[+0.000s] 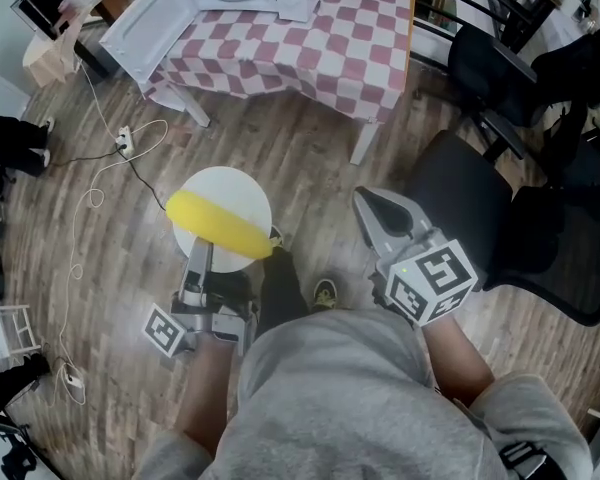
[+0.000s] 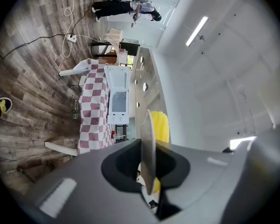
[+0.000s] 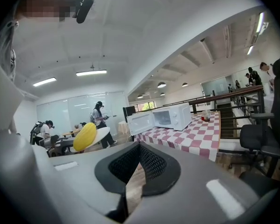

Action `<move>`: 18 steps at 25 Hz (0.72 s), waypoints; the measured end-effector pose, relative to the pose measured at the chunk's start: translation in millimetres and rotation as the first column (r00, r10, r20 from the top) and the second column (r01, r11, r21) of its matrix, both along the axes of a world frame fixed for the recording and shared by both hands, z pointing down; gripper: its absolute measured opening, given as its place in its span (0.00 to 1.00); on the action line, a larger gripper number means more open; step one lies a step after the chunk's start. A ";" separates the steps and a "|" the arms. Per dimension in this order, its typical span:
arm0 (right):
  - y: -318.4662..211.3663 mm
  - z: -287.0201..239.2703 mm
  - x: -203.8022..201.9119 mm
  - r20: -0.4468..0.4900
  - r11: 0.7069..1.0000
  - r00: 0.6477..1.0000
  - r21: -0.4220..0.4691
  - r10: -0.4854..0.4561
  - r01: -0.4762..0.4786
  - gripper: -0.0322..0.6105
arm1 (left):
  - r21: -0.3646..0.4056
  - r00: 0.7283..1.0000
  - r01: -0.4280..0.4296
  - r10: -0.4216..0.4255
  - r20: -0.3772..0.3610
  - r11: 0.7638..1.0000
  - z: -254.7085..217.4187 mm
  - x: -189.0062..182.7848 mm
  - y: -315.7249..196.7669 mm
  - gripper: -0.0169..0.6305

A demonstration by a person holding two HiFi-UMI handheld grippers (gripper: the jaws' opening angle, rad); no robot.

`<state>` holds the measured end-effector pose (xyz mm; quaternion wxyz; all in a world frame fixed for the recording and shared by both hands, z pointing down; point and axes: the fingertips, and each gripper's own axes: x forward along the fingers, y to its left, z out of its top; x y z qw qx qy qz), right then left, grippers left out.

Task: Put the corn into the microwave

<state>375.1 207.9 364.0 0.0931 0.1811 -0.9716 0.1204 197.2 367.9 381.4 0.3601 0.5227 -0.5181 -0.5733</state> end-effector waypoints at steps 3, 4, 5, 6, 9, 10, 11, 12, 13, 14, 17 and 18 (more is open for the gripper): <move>-3.1 7.6 -10.9 -0.035 1.000 0.999 0.000 -0.016 0.016 0.05 | -0.004 1.000 -0.009 0.009 0.005 1.000 2.3 -8.9 -6.6 0.07; -4.6 10.0 -14.6 -0.046 1.000 0.999 -0.001 -0.017 0.017 0.05 | -0.003 1.000 -0.011 0.011 0.004 1.000 2.6 -12.2 -8.9 0.07; -6.1 12.0 -18.0 -0.054 1.000 0.998 -0.003 -0.017 0.017 0.05 | -0.001 1.000 -0.012 0.012 0.001 1.000 2.6 -15.2 -11.2 0.07; -7.3 13.7 -21.6 -0.059 1.000 0.998 -0.006 -0.020 0.020 0.05 | 0.001 1.000 -0.011 0.011 -0.003 1.000 2.7 -18.3 -13.2 0.07; -12.6 17.2 -36.5 -0.064 0.999 0.997 -0.013 -0.037 0.036 0.05 | 0.000 1.000 -0.006 0.006 -0.012 1.000 3.6 -32.0 -19.1 0.07; -15.2 18.1 -42.9 -0.069 0.999 0.997 -0.010 -0.042 0.041 0.05 | -0.001 1.000 -0.005 0.005 -0.012 1.000 4.0 -37.8 -21.6 0.07; -17.8 18.8 -49.5 -0.075 0.999 0.996 -0.006 -0.048 0.048 0.05 | -0.003 1.000 -0.005 0.005 -0.013 1.000 4.5 -43.8 -24.2 0.07; -20.2 19.3 -56.2 -0.083 0.998 0.995 -0.001 -0.055 0.055 0.05 | -0.005 1.000 -0.003 0.003 -0.013 1.000 5.0 -49.9 -26.8 0.07; -22.5 20.0 -62.7 -0.090 0.998 0.994 0.003 -0.063 0.063 0.05 | -0.007 1.000 -0.001 0.000 -0.014 1.000 5.8 -56.0 -29.4 0.07; -24.9 21.0 -69.0 -0.097 0.998 0.993 0.006 -0.069 0.070 0.05 | -0.010 1.000 0.002 -0.003 -0.015 1.000 6.8 -62.1 -32.1 0.07; -34.7 25.2 -87.2 -0.110 0.997 0.991 0.006 -0.076 0.077 0.05 | -0.020 1.000 0.009 -0.009 -0.016 1.000 10.9 -81.6 -42.3 0.07; -38.8 26.7 -93.1 -0.112 0.997 0.991 0.001 -0.075 0.076 0.05 | -0.023 1.000 0.008 -0.009 -0.017 1.000 12.2 -88.2 -46.8 0.07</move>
